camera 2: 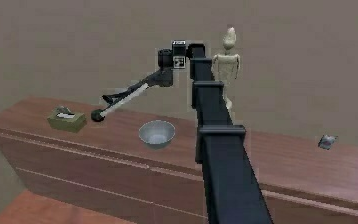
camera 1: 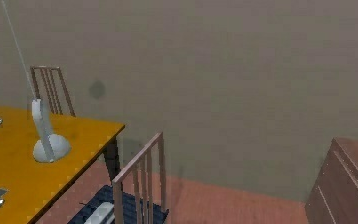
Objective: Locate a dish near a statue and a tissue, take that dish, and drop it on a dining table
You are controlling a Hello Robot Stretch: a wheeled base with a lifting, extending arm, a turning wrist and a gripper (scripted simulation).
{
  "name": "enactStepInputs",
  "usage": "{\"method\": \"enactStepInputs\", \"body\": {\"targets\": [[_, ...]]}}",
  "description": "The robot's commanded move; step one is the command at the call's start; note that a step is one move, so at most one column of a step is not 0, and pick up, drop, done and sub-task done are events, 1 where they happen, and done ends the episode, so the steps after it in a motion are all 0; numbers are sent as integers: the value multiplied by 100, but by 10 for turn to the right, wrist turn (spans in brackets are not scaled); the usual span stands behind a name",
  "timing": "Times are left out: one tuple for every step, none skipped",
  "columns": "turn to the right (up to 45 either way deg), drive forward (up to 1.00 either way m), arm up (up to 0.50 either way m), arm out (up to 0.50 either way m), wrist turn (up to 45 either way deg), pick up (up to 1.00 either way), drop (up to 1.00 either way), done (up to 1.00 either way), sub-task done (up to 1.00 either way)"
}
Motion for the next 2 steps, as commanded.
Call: {"method": "enactStepInputs", "body": {"targets": [[0, 0, 0, 0, 450, 0, 0, 0, 0], [0, 0, 0, 0, 240, 0, 0, 0, 0]]}}
